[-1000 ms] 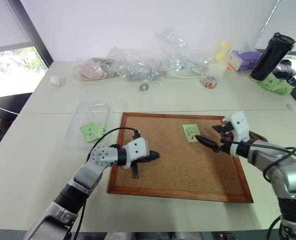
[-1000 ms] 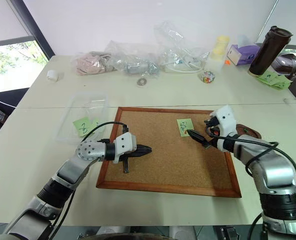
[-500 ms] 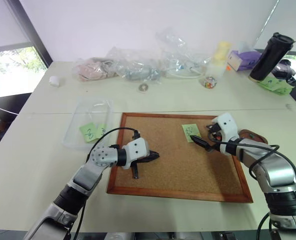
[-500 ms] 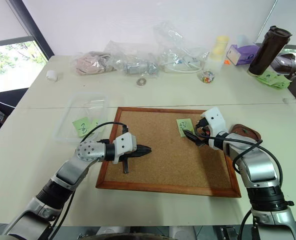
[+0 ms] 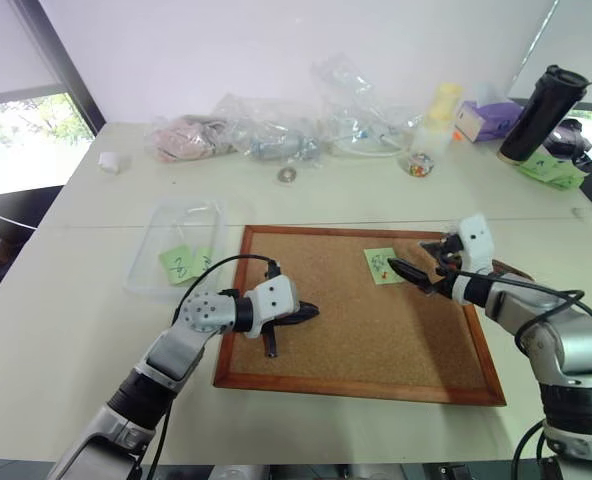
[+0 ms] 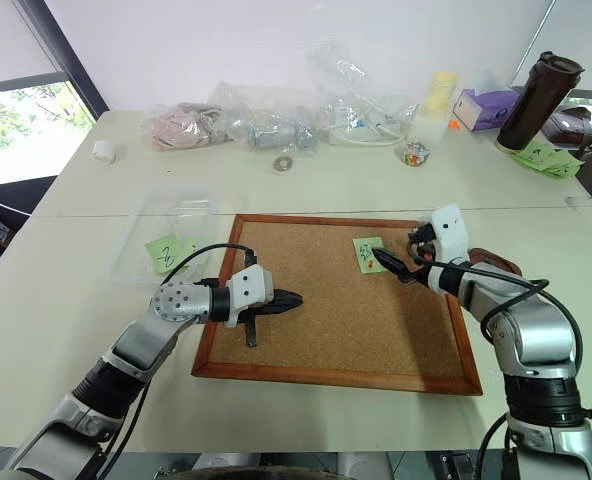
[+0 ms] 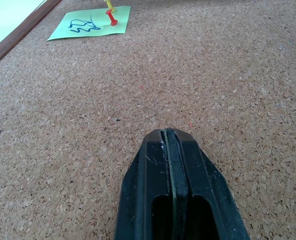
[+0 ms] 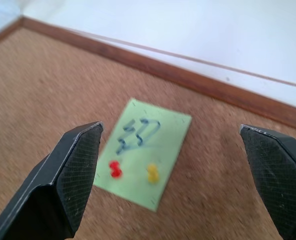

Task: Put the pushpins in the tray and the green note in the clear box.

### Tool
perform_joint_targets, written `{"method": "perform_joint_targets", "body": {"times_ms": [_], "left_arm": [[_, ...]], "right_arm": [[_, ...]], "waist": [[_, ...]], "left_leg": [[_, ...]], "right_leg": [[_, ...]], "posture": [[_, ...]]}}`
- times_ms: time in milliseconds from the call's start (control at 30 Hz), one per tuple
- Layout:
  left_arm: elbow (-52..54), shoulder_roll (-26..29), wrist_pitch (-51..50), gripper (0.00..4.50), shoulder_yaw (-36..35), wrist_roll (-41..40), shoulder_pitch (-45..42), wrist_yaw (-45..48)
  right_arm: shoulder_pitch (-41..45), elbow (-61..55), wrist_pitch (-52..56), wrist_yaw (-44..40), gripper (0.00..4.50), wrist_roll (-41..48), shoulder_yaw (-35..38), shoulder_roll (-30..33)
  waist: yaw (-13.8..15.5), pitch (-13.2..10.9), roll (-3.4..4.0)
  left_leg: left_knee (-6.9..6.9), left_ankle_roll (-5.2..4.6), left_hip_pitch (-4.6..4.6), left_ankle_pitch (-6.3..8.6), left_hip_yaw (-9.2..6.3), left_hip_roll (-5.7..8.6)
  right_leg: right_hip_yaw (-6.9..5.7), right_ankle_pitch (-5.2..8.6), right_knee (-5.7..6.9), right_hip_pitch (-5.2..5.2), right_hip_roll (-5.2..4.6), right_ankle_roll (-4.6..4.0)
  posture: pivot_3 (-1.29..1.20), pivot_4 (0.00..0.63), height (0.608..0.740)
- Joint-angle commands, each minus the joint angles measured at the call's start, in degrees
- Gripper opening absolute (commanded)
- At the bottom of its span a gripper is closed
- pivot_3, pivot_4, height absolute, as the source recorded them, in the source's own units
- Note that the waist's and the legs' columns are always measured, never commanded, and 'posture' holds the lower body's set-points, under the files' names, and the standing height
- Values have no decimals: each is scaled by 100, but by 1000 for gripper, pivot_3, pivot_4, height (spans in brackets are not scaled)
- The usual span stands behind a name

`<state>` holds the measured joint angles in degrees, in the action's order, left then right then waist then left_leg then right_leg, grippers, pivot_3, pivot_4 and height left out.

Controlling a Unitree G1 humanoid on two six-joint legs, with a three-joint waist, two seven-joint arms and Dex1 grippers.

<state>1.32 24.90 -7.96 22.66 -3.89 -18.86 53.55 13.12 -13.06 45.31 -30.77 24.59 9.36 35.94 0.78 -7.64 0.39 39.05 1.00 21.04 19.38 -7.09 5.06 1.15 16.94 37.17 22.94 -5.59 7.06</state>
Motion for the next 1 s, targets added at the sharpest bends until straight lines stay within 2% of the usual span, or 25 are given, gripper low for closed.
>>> {"method": "perform_joint_targets", "body": {"times_ms": [33, 467, 567, 800, 833, 1000], "left_arm": [[-269, 73, -176, 0, 246, 235, 144, 88], [-241, 78, -205, 0, 232, 251, 164, 50], [-226, 81, -212, 0, 229, 254, 166, 43], [-210, 80, -234, 0, 221, 264, 167, 19], [-209, 79, -236, 0, 221, 266, 167, 16], [-192, 84, -254, 0, 205, 271, 190, 0]], "right_arm": [[-60, -30, -272, -54, 4453, -175, -55, 66], [-30, 300, -668, -75, 4453, -550, -307, -4], [-11, 369, -753, -92, 3636, -656, -400, 0], [37, 506, -930, -99, 247, -808, -579, -28], [51, 516, -939, -94, 112, -813, -595, -35], [36, 284, -846, -92, 112, -717, -490, -48]], "waist": [[-2, 0, 0], [-1, 0, 0], [-1, 0, 0], [-3, 0, 0], [-6, 0, 0], [-6, 0, 0]], "left_leg": [[0, 0, 0, 0, 0, 0], [0, 0, 0, 0, 0, 0], [0, 0, 0, 0, 0, 0], [1, 0, 0, 0, 0, 0], [1, 0, -1, 0, 0, 0], [2, 1, -2, 0, 0, 0]], "right_leg": [[0, 0, 0, 0, 0, 0], [0, 0, 0, 0, 0, 0], [0, 0, 0, 0, 0, 0], [0, 0, -1, -1, 0, 0], [0, 0, -1, -2, 0, 0], [0, 0, -1, -3, 1, 0]], "posture": [[0, 150, 740], [0, 150, 740], [0, 150, 740], [0, 150, 740], [0, 150, 740], [0, 150, 740]]}}
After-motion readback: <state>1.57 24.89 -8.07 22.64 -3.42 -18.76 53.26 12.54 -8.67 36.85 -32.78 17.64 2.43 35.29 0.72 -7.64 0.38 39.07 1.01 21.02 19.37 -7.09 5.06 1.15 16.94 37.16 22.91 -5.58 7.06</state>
